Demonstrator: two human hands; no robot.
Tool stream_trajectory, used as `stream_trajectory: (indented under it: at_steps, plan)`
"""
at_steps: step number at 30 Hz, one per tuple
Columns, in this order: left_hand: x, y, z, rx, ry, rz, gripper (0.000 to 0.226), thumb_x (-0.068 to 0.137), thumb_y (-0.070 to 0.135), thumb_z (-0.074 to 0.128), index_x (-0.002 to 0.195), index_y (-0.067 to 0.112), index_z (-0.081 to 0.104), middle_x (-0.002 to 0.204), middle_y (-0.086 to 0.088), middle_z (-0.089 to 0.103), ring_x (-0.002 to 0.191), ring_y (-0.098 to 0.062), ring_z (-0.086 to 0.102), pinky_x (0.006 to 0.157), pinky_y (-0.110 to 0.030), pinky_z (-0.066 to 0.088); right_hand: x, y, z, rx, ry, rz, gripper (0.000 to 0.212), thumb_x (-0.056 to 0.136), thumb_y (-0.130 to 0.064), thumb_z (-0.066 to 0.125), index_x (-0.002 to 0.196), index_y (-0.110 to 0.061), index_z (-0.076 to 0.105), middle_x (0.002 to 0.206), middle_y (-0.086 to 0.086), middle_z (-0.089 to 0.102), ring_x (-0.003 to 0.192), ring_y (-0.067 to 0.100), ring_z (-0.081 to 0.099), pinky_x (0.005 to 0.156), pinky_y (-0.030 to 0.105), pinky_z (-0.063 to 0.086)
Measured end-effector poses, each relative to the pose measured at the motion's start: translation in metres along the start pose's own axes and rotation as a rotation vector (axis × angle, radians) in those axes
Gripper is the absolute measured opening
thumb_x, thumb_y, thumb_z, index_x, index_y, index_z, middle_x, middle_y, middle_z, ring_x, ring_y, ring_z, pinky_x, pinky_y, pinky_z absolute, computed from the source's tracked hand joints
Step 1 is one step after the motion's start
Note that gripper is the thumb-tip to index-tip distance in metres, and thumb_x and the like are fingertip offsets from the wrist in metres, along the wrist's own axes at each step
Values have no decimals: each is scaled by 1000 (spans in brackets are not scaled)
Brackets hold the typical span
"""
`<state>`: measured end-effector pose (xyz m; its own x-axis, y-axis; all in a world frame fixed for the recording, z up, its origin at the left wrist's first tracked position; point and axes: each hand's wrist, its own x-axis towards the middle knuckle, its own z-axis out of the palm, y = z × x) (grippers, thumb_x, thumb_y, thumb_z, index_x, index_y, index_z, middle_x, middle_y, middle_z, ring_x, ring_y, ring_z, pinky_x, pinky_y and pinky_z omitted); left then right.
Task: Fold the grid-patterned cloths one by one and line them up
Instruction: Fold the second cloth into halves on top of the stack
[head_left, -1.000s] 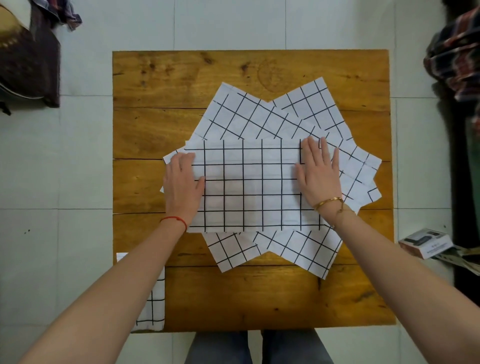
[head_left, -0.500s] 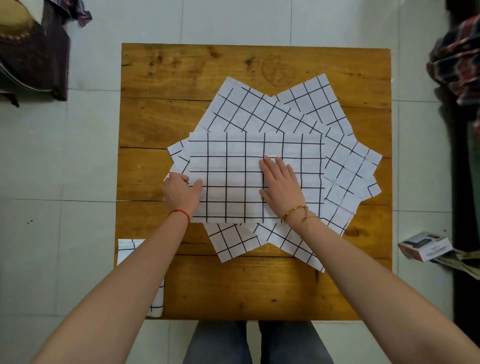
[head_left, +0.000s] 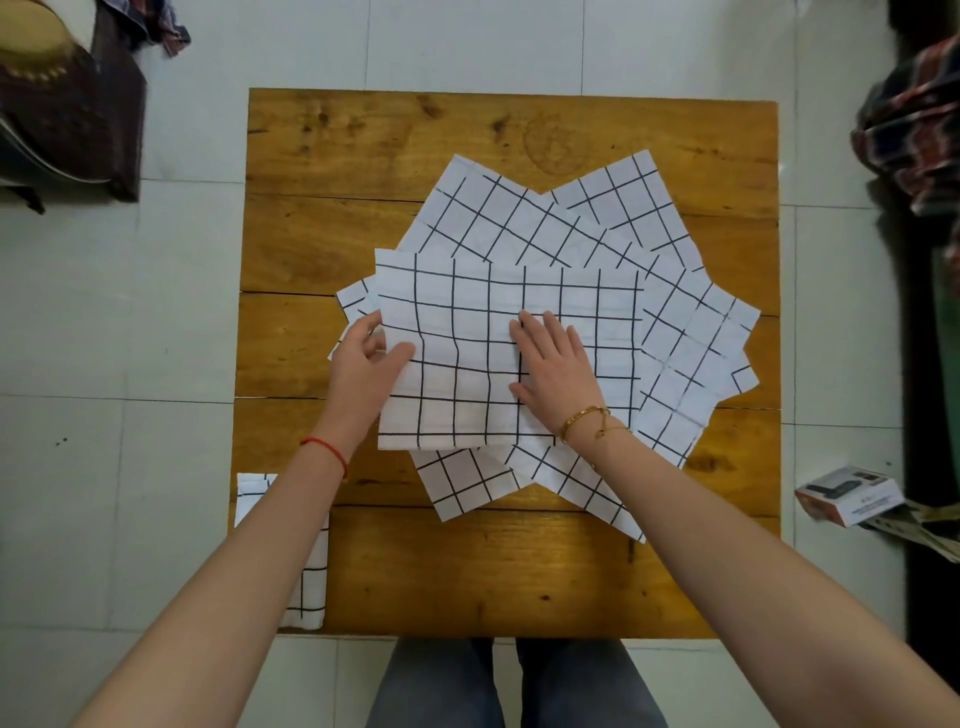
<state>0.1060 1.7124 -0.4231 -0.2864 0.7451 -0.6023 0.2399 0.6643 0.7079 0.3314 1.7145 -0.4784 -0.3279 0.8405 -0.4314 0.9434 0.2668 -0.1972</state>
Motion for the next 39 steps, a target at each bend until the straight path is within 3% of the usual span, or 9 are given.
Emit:
stream_trajectory:
  at_steps: [5,10,14,19,21,24,27,31,39]
  plan:
    - [-19,18,2,32,-165,166,64,92,14,63,147,11,32,88,8,42,81,-3,43,68,-6,43,4,-7,1,-26,20,-26,78,91,-40,56,152,-15,14,159,4,12,147,31,4,120,48,8]
    - [-33,40,29,66,-289,304,53,91,12,63,135,28,37,82,8,48,66,5,46,64,-13,44,7,-13,1,-17,42,-42,78,90,-42,55,152,-17,16,159,5,13,146,32,7,120,48,9]
    - [-36,48,63,92,-323,357,60,90,10,62,144,19,39,81,9,44,65,4,42,60,-11,42,-4,-5,-11,142,184,-13,57,85,-21,47,140,-6,41,151,13,32,139,36,25,115,47,23]
    - [-39,51,107,54,-363,358,64,89,15,65,147,17,37,84,7,50,70,4,49,68,-10,45,-25,29,-27,702,376,226,20,96,-23,44,100,-18,63,93,-4,62,85,14,55,78,33,47]
    - [-39,48,120,20,-404,318,69,89,22,67,149,19,33,92,5,61,85,4,59,79,-13,49,-31,41,-35,1060,372,428,29,100,-30,41,81,-24,63,70,-9,64,67,10,59,66,30,50]
    - [-41,40,131,32,-453,284,68,90,27,66,149,21,32,107,7,64,109,-1,58,93,-23,50,-36,59,-40,1316,333,607,42,101,-40,38,78,-15,64,65,0,65,57,12,62,57,29,52]
    - [-41,27,128,150,-374,374,54,93,21,61,143,20,42,118,5,61,116,-6,55,101,-30,47,-38,72,-32,1234,266,589,43,95,-44,49,84,-7,69,71,5,70,59,12,64,58,26,53]
    - [-35,4,110,437,-199,568,49,93,9,54,140,16,45,132,0,49,125,-13,42,109,-27,34,-31,84,-22,1042,251,610,15,84,-24,65,84,-10,71,69,-2,71,67,8,67,75,30,57]
    - [-25,-31,92,692,-178,432,65,89,9,59,148,16,33,149,-4,32,135,-23,31,112,-37,34,-16,82,-24,935,159,625,7,80,-16,71,80,-13,65,60,-7,53,73,14,57,80,21,47]
